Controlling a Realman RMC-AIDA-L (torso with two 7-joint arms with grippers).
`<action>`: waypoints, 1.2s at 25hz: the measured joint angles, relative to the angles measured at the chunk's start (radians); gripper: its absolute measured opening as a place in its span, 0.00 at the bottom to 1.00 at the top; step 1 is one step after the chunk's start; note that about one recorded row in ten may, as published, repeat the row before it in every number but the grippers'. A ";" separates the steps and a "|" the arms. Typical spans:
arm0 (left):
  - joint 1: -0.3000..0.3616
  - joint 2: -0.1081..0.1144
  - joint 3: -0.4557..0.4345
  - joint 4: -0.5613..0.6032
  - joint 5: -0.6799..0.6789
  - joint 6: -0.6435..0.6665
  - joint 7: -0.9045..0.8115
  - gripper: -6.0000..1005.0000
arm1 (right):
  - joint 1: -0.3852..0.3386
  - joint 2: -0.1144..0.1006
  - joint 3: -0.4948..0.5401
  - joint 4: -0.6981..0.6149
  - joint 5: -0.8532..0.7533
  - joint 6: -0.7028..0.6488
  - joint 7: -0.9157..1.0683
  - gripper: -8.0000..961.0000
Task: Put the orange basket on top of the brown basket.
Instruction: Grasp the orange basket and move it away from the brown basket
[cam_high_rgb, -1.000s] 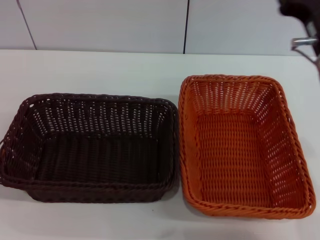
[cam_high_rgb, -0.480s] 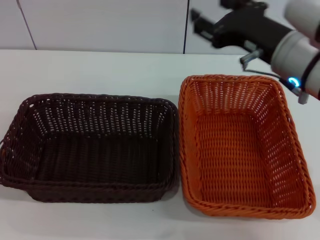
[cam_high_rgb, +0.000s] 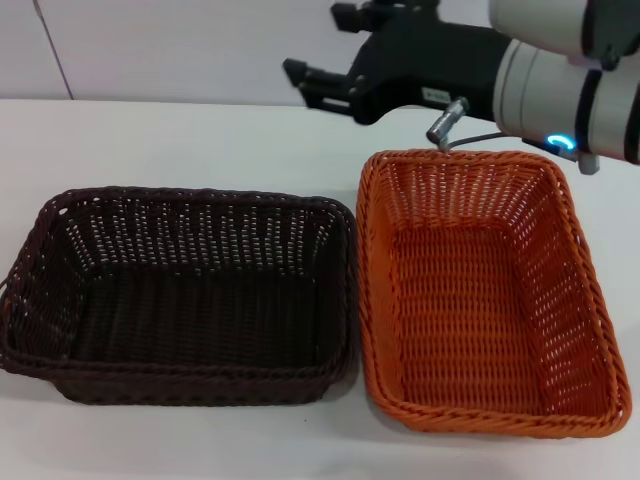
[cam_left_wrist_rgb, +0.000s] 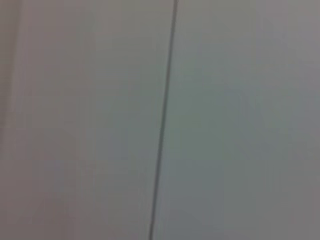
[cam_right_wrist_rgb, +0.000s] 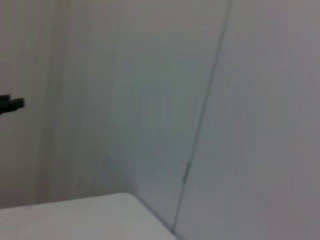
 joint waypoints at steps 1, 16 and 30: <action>0.008 0.002 0.000 0.002 -0.014 0.000 0.000 0.51 | 0.011 0.000 0.005 0.001 0.000 0.020 0.000 0.69; 0.020 0.037 0.000 0.090 -0.050 0.013 0.001 0.51 | 0.103 -0.016 -0.021 0.135 -0.086 0.317 0.008 0.69; 0.019 0.044 0.000 0.091 -0.049 0.065 0.000 0.51 | 0.093 0.004 -0.119 0.220 -0.213 0.545 0.139 0.69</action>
